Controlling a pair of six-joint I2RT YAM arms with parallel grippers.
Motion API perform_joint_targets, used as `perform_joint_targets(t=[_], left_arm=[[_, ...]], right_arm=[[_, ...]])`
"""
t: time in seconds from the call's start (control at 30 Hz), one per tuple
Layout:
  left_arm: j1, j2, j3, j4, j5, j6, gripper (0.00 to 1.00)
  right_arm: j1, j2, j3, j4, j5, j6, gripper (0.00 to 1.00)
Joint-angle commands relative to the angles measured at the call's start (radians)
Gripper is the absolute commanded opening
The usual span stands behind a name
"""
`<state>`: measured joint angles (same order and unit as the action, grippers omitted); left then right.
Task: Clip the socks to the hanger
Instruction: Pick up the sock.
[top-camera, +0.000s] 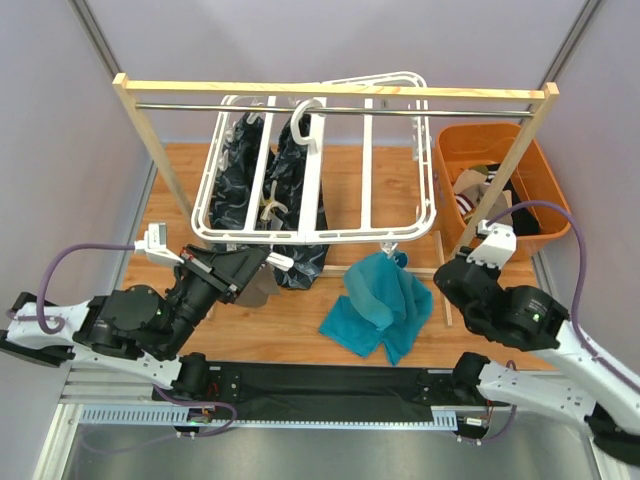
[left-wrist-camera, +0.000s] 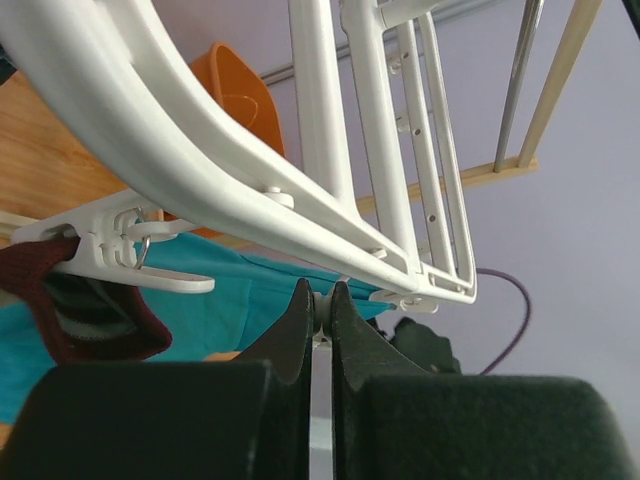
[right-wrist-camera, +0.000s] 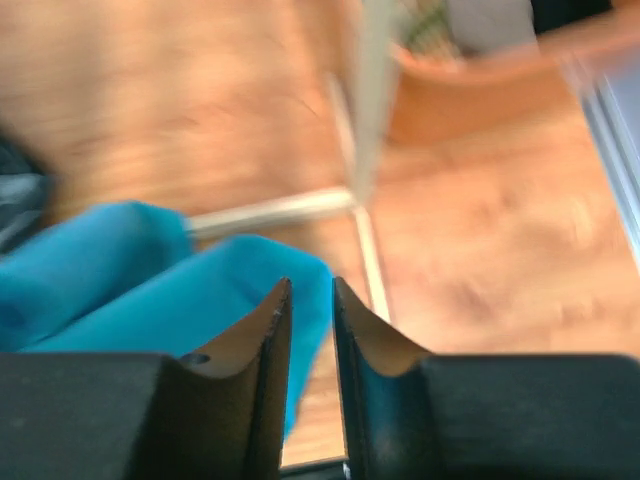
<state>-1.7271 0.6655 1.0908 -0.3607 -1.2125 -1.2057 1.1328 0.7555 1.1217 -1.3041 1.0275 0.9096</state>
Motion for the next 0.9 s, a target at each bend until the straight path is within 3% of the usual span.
perform_joint_targets(t=[0.0,0.07,0.2,0.3,0.33,0.43,0.5,0.53,0.6,0.63,0.67,0.7,0.77,0.87], left_arm=[[0.0,-0.009,-0.029,-0.061,0.008,-0.012,0.0],[0.0,-0.017,-0.035,-0.066,0.01,-0.018,0.0],[0.0,-0.032,-0.035,-0.092,0.024,-0.029,0.0],[0.0,-0.027,-0.043,-0.072,0.028,-0.012,0.0],[-0.002,-0.026,-0.045,-0.069,0.031,-0.002,0.0],[0.0,-0.027,-0.049,-0.081,0.048,0.006,0.0],[-0.002,-0.032,-0.057,-0.089,0.067,0.009,0.0],[0.0,-0.035,-0.06,-0.092,0.073,0.008,0.0],[0.0,-0.043,-0.065,-0.104,0.097,0.005,0.0],[-0.002,-0.041,-0.071,-0.107,0.103,0.003,0.0],[-0.002,-0.044,-0.074,-0.119,0.116,-0.003,0.0],[0.0,-0.043,-0.077,-0.126,0.119,-0.008,0.0],[0.0,-0.047,-0.084,-0.136,0.129,-0.008,0.0],[0.0,-0.079,-0.118,-0.127,0.152,0.006,0.0]], right_arm=[[-0.347,-0.08,-0.132,0.223,-0.369,-0.26,0.22],[-0.442,-0.119,-0.164,0.262,-0.421,-0.31,0.17],[-0.444,-0.26,-0.151,0.322,-0.422,-0.311,0.19],[-0.443,-0.269,-0.135,0.312,-0.307,-0.278,0.31],[-0.444,-0.236,-0.126,0.301,-0.263,-0.267,0.42],[-0.502,-0.147,-0.089,0.316,-0.091,-0.276,0.5],[-0.604,-0.127,-0.088,0.418,-0.095,-0.354,0.5],[-0.769,-0.116,-0.086,0.458,-0.145,-0.377,0.5],[-0.994,-0.079,-0.083,0.546,-0.433,-0.399,0.49],[-1.242,-0.059,-0.079,0.565,-0.558,-0.393,0.47],[-1.353,-0.006,-0.08,0.586,-0.783,-0.382,0.46],[-1.531,0.019,-0.086,0.598,-0.882,-0.361,0.41],[-1.642,0.065,-0.103,0.658,-1.094,-0.347,0.39],[-1.688,0.191,-0.094,0.758,-1.191,-0.336,0.42]])
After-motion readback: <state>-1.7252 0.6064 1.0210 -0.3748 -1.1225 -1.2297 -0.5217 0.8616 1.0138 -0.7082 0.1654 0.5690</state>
